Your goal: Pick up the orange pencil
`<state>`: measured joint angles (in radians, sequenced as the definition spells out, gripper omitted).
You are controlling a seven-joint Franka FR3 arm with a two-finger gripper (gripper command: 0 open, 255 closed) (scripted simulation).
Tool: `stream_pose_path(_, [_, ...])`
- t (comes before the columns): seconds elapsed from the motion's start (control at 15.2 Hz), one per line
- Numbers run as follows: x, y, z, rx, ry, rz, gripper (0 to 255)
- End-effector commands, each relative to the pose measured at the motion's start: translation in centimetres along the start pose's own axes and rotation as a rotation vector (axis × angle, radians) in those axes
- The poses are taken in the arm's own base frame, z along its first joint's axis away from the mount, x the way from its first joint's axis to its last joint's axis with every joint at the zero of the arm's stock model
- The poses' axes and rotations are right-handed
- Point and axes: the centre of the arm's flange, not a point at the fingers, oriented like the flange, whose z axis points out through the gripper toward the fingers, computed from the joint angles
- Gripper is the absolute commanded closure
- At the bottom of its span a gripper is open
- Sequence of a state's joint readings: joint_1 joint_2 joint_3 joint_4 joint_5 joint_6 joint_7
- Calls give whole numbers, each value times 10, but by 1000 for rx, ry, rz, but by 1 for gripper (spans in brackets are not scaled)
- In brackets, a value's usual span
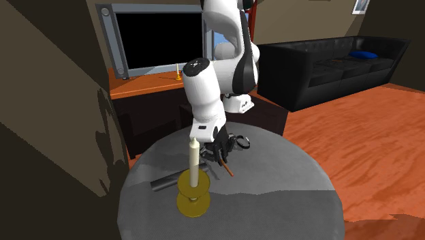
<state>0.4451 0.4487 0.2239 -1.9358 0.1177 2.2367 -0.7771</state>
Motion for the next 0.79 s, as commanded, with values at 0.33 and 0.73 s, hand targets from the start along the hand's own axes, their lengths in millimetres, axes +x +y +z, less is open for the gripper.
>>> stream_pose_path(0.33, [1, -8, -36, 0, 0, 0, 255])
stream_pose_path(0.73, [1, -13, -57, 0, 0, 0, 255])
